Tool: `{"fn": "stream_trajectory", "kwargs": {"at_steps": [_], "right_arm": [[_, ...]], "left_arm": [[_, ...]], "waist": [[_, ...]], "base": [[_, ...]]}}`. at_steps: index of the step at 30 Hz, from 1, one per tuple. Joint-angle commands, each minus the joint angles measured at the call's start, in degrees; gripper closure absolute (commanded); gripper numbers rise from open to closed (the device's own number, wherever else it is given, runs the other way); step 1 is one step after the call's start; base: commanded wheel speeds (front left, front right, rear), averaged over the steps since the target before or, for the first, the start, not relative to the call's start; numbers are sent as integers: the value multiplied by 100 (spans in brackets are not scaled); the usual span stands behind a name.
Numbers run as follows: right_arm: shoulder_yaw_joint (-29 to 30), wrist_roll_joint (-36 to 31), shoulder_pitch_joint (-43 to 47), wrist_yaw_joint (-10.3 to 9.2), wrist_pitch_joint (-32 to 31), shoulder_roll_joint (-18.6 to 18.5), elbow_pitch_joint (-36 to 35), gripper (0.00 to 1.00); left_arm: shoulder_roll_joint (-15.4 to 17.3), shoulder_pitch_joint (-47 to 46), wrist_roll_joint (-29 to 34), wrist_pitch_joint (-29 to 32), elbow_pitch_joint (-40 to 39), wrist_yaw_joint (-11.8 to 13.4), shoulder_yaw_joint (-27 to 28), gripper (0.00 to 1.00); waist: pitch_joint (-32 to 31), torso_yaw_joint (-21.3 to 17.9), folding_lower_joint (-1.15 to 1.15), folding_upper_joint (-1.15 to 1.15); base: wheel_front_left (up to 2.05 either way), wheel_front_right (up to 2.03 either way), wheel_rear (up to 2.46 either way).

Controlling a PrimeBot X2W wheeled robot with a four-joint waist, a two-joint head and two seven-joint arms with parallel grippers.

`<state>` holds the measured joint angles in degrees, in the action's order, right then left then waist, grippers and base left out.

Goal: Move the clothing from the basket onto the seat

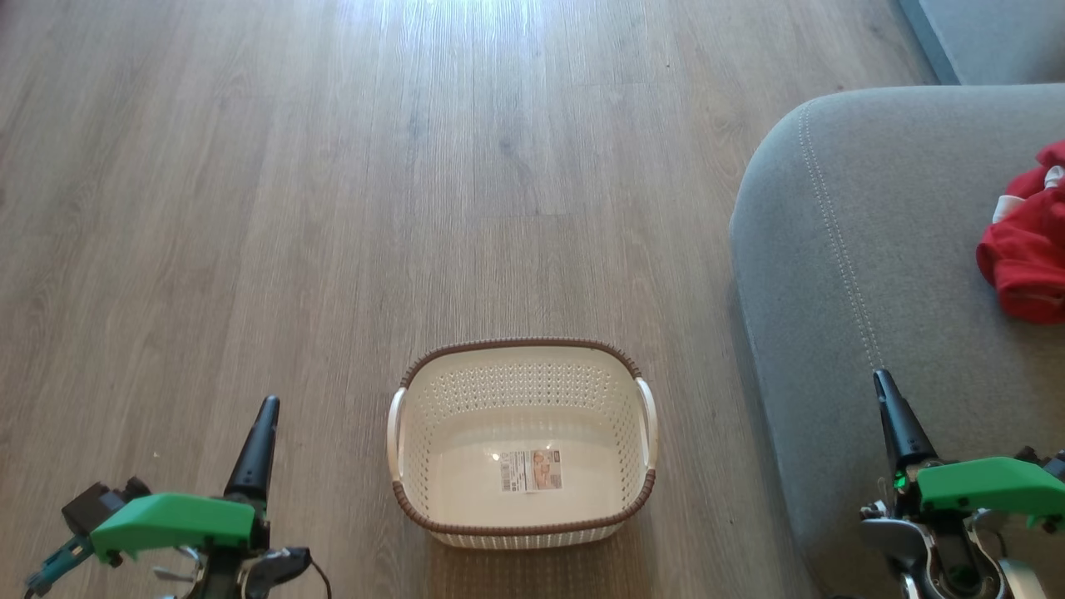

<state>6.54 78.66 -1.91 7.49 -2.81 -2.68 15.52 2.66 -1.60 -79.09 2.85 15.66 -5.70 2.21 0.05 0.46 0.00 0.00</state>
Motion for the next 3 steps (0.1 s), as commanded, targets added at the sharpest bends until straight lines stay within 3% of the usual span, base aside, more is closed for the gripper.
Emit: {"fn": "stream_trajectory", "kwargs": {"at_steps": [1, 3], "right_arm": [[-82, 139, -326, 0, -45, -27, -168, 100], [-78, 203, -331, 0, -62, -27, -167, 100]], "left_arm": [[22, -346, -141, 43, -173, -41, 218, 100], [22, -352, -203, 60, -173, -48, 229, 100]], "waist": [[1, -2, 0, 0], [1, -4, 0, 0]], "base": [[0, 0, 0], [0, 0, 0]]}}
